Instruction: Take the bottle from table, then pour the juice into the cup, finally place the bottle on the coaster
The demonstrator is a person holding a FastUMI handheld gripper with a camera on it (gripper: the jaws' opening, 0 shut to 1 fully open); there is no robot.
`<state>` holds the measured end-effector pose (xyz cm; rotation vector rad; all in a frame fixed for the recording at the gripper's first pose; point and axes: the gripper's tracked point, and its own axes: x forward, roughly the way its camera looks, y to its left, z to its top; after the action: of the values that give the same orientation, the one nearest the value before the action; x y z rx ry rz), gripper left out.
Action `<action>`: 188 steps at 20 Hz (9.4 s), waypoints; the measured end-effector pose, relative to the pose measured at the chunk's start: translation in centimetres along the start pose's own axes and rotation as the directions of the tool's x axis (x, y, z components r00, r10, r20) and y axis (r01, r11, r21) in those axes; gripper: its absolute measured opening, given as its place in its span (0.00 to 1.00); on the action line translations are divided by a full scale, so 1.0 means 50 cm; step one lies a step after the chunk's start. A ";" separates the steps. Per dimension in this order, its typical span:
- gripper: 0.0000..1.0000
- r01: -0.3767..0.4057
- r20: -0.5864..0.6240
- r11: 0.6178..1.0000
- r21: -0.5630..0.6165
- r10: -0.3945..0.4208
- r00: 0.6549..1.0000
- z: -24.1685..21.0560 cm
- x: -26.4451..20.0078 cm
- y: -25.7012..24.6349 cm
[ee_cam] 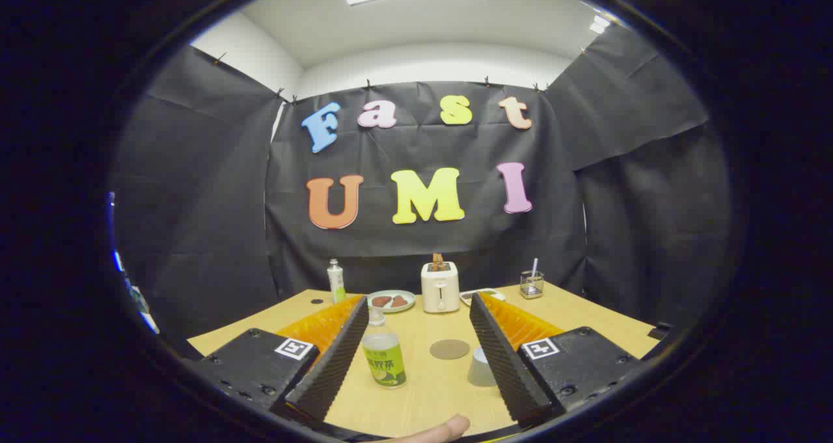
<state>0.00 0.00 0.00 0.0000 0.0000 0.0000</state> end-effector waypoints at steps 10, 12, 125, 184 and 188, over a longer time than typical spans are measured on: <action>1.00 -0.006 -0.033 1.000 -0.013 0.006 0.999 -0.031 0.006 -0.002; 1.00 -0.009 -0.033 1.000 -0.010 0.009 0.999 -0.032 0.006 -0.001; 0.80 -0.045 -0.096 0.361 0.931 0.363 0.927 -0.241 0.304 0.028; 0.79 -0.058 0.205 -0.377 0.924 0.361 0.910 -0.147 0.291 -0.074; 0.79 -0.090 0.244 -0.414 0.906 0.335 0.910 -0.123 0.294 -0.090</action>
<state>14.72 -4.49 -6.15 1.9461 0.1786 0.4722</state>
